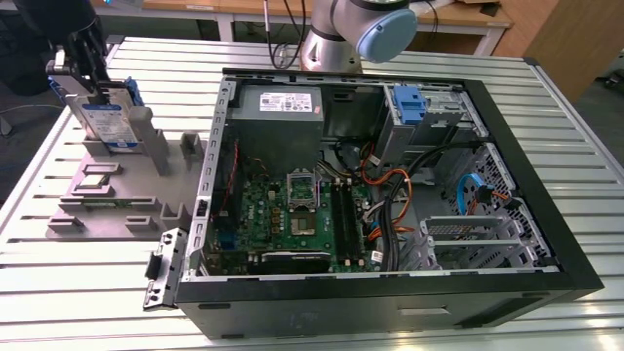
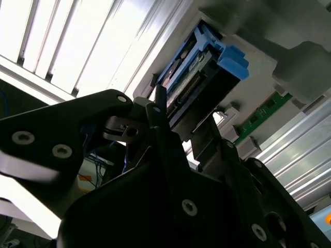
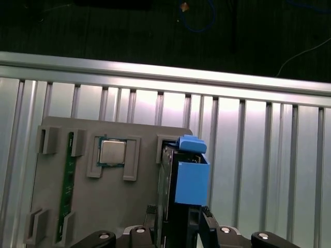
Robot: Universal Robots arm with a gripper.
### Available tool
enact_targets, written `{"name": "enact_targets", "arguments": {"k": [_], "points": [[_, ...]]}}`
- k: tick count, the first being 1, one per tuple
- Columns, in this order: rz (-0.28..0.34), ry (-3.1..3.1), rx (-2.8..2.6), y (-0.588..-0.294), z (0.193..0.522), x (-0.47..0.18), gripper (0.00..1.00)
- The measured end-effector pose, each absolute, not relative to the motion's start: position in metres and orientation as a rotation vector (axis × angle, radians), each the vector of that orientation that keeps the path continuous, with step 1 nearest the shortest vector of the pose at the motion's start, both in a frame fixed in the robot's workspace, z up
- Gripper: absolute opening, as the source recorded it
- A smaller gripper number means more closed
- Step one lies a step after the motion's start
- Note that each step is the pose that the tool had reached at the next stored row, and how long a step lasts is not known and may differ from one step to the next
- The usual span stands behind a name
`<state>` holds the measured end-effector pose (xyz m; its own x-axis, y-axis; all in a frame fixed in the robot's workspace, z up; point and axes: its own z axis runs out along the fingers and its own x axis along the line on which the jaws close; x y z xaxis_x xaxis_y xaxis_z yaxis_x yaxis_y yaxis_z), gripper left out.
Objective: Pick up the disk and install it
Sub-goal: 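Pick up the disk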
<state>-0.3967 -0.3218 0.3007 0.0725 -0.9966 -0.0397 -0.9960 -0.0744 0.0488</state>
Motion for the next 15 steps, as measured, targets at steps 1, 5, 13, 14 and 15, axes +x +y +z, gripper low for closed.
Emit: {"name": "enact_targets", "arguments": {"k": [1, 5, 13, 14, 15], "points": [[-0.097, -2.131, 2.294, -0.3218, 0.3017, -0.3966, 0.45], [-0.097, -2.146, 2.281, -0.3217, 0.3018, -0.3966, 0.45], [-0.098, -2.162, 2.267, -0.3218, 0.3018, -0.3965, 0.45], [-0.098, -2.162, 2.266, -0.3218, 0.3018, -0.3965, 0.45], [-0.098, -2.163, 2.266, -0.3218, 0.3018, -0.3965, 0.44]]}}
